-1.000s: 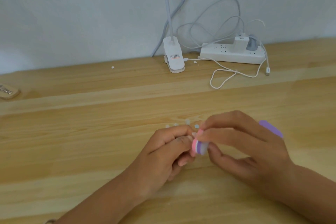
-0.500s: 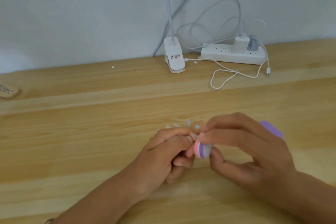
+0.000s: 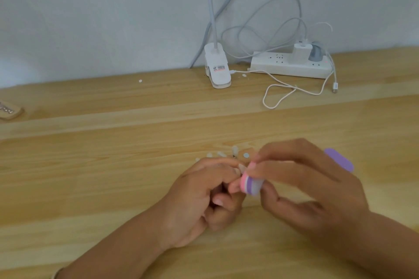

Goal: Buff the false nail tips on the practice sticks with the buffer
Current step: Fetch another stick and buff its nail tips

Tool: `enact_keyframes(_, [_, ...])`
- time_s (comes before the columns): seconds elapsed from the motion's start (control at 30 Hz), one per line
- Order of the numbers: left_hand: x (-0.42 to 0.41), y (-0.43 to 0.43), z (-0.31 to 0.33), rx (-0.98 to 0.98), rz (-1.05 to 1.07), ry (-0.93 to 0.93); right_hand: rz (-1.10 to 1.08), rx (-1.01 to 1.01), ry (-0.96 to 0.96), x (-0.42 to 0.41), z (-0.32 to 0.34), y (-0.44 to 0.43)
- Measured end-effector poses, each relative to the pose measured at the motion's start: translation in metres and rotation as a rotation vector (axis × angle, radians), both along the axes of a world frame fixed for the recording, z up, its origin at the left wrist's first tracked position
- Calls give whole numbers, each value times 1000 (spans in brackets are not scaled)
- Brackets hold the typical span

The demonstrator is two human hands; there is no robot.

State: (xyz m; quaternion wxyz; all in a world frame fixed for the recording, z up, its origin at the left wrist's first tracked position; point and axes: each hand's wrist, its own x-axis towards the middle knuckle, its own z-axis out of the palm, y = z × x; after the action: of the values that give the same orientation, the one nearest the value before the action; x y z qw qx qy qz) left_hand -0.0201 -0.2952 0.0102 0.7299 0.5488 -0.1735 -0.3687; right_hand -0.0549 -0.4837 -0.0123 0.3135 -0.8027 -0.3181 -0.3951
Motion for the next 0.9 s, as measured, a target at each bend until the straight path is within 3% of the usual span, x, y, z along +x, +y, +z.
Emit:
enact_keyframes(0.2, [4,3,0,-46,-52,121,-42,44,24,4,4,-6])
enact_keyframes(0.6, [4,2,0,-61,-86,136,0,-83,-52,0,-3,-1])
enact_keyframes(0.9, [4,4,0,-21,-63,137,34,-38,-3,1,-3,-2])
